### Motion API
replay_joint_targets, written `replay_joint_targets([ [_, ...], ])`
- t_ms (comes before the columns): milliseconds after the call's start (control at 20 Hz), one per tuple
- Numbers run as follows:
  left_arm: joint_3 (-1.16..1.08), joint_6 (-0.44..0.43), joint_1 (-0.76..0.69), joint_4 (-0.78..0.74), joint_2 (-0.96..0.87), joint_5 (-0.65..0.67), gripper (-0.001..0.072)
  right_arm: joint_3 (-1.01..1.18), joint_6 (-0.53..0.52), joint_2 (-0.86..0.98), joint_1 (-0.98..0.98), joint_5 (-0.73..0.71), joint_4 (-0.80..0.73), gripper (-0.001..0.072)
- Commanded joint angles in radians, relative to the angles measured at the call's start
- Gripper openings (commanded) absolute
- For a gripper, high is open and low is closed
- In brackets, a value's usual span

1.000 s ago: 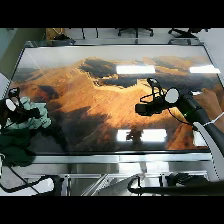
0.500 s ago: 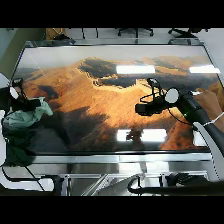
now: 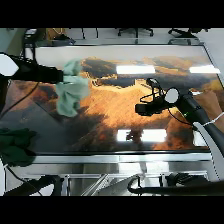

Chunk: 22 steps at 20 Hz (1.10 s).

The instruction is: Fold the shirts.

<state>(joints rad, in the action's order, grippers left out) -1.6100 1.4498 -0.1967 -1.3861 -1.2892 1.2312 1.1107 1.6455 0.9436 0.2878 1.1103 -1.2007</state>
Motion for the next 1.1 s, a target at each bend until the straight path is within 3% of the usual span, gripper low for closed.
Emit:
replay_joint_targets([
  [0,0.089,0.033,-0.204,0.051,0.03,-0.037,0.001,0.0,0.0,0.003,0.001,0.0,0.001,0.0019],
  [200,0.228,0.069,-0.374,0.053,-0.077,-0.177,0.0012,0.0,0.001,0.006,0.001,0.014,0.001,0.002],
  [250,0.238,0.085,-0.4,0.053,-0.109,-0.216,0.0058,0.0,0.002,0.006,0.0,0.019,0.001,0.002],
  [300,0.227,0.085,-0.415,0.053,-0.134,-0.227,0.0352,0.0,0.003,0.006,0.0,0.019,0.01,0.002],
  [350,0.195,0.086,-0.417,0.052,-0.156,-0.209,0.0708,0.004,0.003,0.006,-0.001,0.019,0.013,0.002],
  [550,-0.034,0.072,-0.327,-0.02,-0.178,0.064,0.0694,0.086,-0.028,0.004,-0.042,0.055,0.009,0.0028],
  [600,-0.073,0.06,-0.293,-0.075,-0.178,0.167,0.0693,0.107,-0.043,0.004,-0.061,0.077,0.008,0.0116],
  [650,-0.081,0.048,-0.253,-0.122,-0.173,0.253,0.0694,0.112,-0.043,0.003,-0.077,0.091,0.008,0.0302],
  [700,-0.054,0.042,-0.212,-0.134,-0.162,0.289,0.0694,0.111,-0.05,0.006,-0.088,0.113,0.008,0.0346],
  [900,0.278,-0.009,-0.031,0.031,-0.079,0.159,0.0694,0.083,-0.117,0.049,-0.071,0.18,0.092,0.0346],
  [1050,0.513,-0.125,0.083,0.266,-0.071,-0.03,0.0694,0.026,-0.216,0.091,-0.01,0.163,0.193,0.0347],
])
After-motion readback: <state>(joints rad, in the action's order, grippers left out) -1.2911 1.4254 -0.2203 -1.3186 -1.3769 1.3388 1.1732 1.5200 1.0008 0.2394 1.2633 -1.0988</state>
